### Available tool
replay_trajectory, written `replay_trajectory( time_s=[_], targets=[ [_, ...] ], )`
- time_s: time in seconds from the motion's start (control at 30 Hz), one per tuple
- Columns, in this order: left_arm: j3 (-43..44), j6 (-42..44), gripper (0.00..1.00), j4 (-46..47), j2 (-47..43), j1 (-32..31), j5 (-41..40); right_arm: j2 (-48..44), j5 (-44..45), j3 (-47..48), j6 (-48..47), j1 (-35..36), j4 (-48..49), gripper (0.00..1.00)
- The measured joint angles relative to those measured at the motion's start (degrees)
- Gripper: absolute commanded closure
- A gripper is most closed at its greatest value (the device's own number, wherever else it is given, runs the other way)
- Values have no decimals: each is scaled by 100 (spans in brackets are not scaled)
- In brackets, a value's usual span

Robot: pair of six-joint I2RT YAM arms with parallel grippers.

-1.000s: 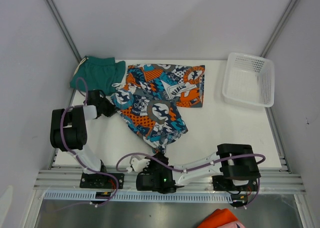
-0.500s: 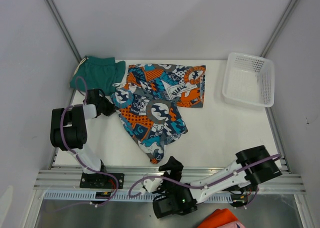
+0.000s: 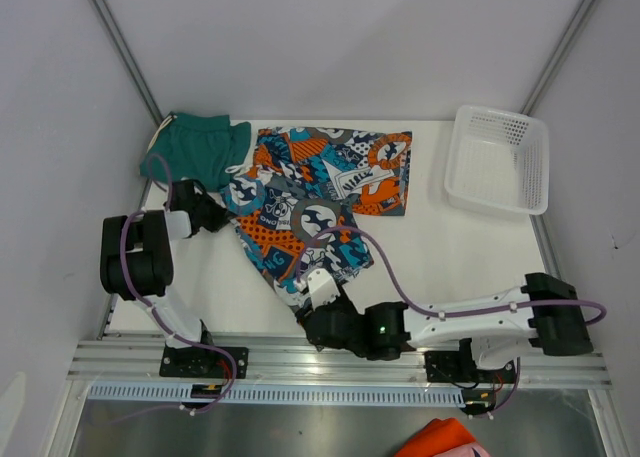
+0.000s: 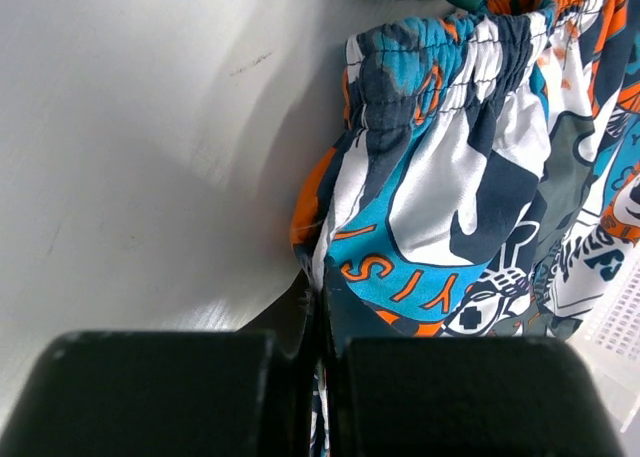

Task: Fold and stack the shorts

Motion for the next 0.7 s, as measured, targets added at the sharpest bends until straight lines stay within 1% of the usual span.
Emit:
replay_trajectory(
  time_s=[0.07,0.17,0.3,0.37,0.43,0.6,0.7],
  targets=[
    [-48,-4,100,92,2,35,50,387,-348,70,157,4,44,41],
    [-136,-9,100,245,2,81,125,1023,-645,328,378,-15,-26,41],
    [-205,-11,100,389,2,109,195,1615,-601,616,807,-131,-249,47],
    [-234,-11,100,442,2,116,214,1757,-444,745,1010,-208,-435,52],
    [-258,-15,100,487,2,120,223,1803,-262,828,1182,-297,-579,53],
    [-267,-17,100,527,22,153,297,1801,26,896,1488,-662,-807,52],
    [-267,-28,100,590,70,192,389,1622,0,678,1534,-1056,-719,51]
  ],
)
